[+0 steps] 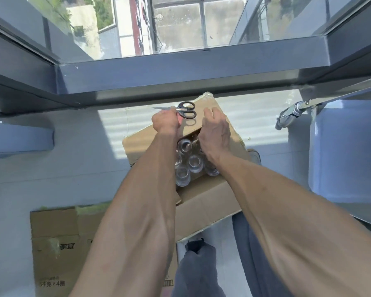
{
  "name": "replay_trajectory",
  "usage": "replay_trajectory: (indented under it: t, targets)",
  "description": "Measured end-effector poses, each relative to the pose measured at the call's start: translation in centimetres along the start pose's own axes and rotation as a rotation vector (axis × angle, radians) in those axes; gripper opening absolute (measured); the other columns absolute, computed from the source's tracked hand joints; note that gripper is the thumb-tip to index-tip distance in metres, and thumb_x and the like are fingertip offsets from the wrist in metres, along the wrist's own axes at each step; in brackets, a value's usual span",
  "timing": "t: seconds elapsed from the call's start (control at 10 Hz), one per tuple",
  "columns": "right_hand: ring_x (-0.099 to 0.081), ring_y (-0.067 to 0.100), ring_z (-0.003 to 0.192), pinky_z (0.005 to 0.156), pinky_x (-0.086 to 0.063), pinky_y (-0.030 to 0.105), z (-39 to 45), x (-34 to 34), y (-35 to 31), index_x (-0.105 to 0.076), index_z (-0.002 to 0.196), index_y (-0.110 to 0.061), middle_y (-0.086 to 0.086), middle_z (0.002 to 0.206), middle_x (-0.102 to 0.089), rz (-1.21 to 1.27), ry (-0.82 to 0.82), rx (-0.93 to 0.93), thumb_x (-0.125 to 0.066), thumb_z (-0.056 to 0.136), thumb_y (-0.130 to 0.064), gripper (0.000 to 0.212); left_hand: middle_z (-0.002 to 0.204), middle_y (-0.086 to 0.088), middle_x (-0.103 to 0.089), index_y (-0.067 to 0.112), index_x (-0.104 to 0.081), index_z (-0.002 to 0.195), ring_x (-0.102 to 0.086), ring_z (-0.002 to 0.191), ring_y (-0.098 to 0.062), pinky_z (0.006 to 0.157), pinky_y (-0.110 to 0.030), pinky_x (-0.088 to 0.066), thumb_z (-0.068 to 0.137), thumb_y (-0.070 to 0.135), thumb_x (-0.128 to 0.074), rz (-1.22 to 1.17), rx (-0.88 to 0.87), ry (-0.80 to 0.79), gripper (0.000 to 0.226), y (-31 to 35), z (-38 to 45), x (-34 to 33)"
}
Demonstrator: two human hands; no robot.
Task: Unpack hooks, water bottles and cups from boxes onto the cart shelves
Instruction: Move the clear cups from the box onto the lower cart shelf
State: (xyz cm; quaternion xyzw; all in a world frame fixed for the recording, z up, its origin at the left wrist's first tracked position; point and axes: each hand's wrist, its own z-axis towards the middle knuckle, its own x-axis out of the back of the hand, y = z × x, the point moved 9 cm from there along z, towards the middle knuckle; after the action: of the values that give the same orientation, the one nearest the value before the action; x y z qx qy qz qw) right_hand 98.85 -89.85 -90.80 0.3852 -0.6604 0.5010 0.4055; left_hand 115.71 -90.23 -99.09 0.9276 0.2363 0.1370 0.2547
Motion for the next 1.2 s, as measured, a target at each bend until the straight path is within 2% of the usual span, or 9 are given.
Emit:
replay_trajectory:
  t: [0.2,0.3,0.4,0.6,0.7,0.8,0.9,1.0,1.2]
  targets:
    - [-0.048,0.038,0.131,0.103,-0.04,0.046,8.6,-3.7,2.5,-0.054,0.134,0.005,0.026,0.141,-0.049,0.036,-0.014,0.035,-0.041,0.085,0.003,0.05,0.06,-0.007,-0.062,0.004,-0.057,0.07,-0.062,0.05,-0.017,0.063,-0.033,-0.056,0.095,0.002,-0.057,-0.15,0.014,0.054,0.024,2.7,5.2,-9.1]
    - [-0.034,0.032,0.142,0.114,-0.027,0.04,12.4,-5.4,4.2,-0.041,0.145,0.001,0.021,0.152,-0.037,-0.005,-0.064,0.053,-0.039,0.088,0.002,0.057,0.051,0.006,-0.062,0.013,-0.052,0.076,-0.061,0.051,-0.007,0.058,-0.019,-0.053,0.1,0.015,-0.05,-0.067,-0.017,-0.011,0.024,4.1,7.8,-12.7]
    - [-0.025,0.029,0.146,0.115,-0.019,0.037,15.7,-6.9,5.1,-0.035,0.149,-0.003,0.017,0.157,-0.03,-0.025,-0.137,0.097,-0.039,0.089,0.0,0.06,0.04,0.013,-0.057,0.016,-0.051,0.075,-0.057,0.042,-0.002,0.064,-0.019,-0.053,0.1,0.016,-0.051,-0.099,-0.03,-0.005,0.025,4.7,11.6,-14.9]
    - [-0.046,0.033,0.123,0.097,-0.036,0.038,17.1,-7.6,5.8,-0.054,0.127,-0.003,0.015,0.13,-0.052,-0.022,-0.105,0.056,-0.048,0.077,-0.001,0.05,0.083,-0.014,-0.074,0.006,-0.066,0.098,-0.073,0.083,-0.029,0.079,-0.037,-0.059,0.089,0.033,-0.063,0.214,-0.093,0.308,0.028,5.0,12.1,-12.3]
    - [-0.049,0.035,0.115,0.094,-0.04,0.041,14.6,-7.4,5.4,-0.059,0.118,-0.003,0.015,0.122,-0.056,0.025,-0.094,0.073,-0.053,0.08,-0.004,0.039,0.093,-0.012,-0.07,0.005,-0.067,0.089,-0.065,0.089,-0.032,0.074,-0.028,-0.046,0.093,0.036,-0.05,0.527,-0.217,0.342,0.036,5.5,10.0,-10.6]
    - [-0.053,0.032,0.091,0.073,-0.042,0.04,11.0,-6.4,4.0,-0.061,0.098,-0.008,0.013,0.099,-0.059,-0.027,-0.045,0.147,-0.053,0.078,0.003,0.024,0.079,-0.008,-0.06,0.012,-0.06,0.077,-0.055,0.079,-0.032,0.067,-0.029,-0.035,0.094,0.026,-0.043,0.77,-0.386,0.368,0.028,5.6,6.2,-8.6]
    - [-0.054,0.032,0.076,0.061,-0.036,0.035,6.8,-6.8,3.7,-0.057,0.091,-0.012,0.012,0.087,-0.06,0.008,-0.16,0.108,-0.05,0.083,-0.002,0.014,0.072,-0.005,-0.056,0.012,-0.058,0.078,-0.048,0.069,-0.029,0.063,-0.031,-0.033,0.093,0.026,-0.043,0.849,-0.526,0.348,0.026,3.9,2.6,-5.6]
    - [-0.06,0.035,0.081,0.062,-0.042,0.034,1.0,-9.7,4.9,-0.057,0.098,-0.016,0.013,0.094,-0.063,-0.049,-0.515,-0.066,-0.048,0.09,-0.011,0.013,0.069,-0.007,-0.059,0.012,-0.058,0.078,-0.051,0.064,-0.029,0.059,-0.03,-0.032,0.093,0.027,-0.042,0.917,-0.579,0.281,0.026,0.7,-0.8,-2.5]
    - [-0.063,0.036,0.103,0.082,-0.051,0.036,-10.5,-10.6,6.1,-0.063,0.109,-0.007,0.018,0.112,-0.064,-0.115,-0.71,-0.178,-0.051,0.09,-0.01,0.023,0.088,-0.02,-0.068,0.009,-0.061,0.082,-0.063,0.085,-0.039,0.066,-0.034,-0.041,0.088,0.024,-0.046,1.158,-0.485,0.054,0.022,-9.4,-5.4,3.1]
